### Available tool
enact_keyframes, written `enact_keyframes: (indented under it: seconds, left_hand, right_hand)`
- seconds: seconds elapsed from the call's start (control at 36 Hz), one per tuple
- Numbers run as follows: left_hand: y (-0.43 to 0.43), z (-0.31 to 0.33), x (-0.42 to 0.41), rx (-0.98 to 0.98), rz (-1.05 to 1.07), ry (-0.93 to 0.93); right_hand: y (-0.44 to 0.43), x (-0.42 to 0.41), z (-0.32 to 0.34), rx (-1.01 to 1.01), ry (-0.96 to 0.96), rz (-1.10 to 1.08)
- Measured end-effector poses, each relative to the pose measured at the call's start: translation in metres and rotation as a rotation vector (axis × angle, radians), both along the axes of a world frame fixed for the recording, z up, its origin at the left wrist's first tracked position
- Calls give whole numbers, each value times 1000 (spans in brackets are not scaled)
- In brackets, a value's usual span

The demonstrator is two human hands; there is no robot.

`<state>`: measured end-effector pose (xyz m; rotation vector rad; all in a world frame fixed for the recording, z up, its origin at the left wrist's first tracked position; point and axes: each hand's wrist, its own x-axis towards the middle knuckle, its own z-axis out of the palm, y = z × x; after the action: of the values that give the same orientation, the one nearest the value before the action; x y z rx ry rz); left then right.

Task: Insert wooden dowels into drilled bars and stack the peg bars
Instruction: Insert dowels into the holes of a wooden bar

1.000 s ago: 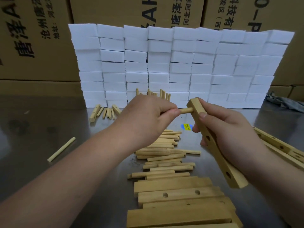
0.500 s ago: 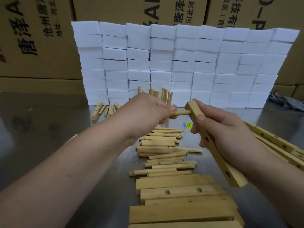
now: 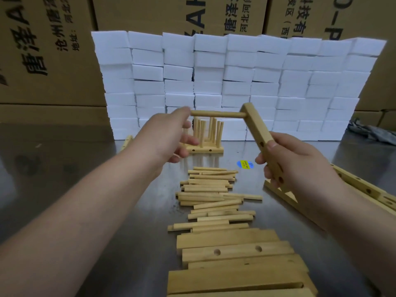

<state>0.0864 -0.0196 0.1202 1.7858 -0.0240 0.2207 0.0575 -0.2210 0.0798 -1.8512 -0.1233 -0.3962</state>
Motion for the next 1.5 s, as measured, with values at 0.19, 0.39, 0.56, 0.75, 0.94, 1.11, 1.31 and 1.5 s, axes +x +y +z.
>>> enact_keyframes:
  seconds: [0.19,0.39,0.56,0.75,0.94,1.11,1.31,1.5]
  left_hand:
    - [-14,-45,5,1027,-137,-152]
    - [-20,-77,13,1217,-251,-66]
    - [-23,-81,14,1240,-302,-118]
    - [-21,-84,15,1235,-339,-130]
    - [-21,-85,17,1170,-340,-107]
    - [-21,-67,10,1000,-278,-259]
    - [-24,-41,-12,714,-209,-480]
    - [-32,-43,-14,723,-272,-474]
  right_hand:
    - [-1,6,-1,189,83,-53]
    - [2,5,-3,240,111,-23]
    - [4,5,-4,260,116,-6]
    - [5,5,-5,239,118,-5]
    - [5,5,-6,220,132,-6]
    - [6,5,-4,256,132,1]
    - [7,2,-2,264,133,30]
    - [9,0,-2,245,103,64]
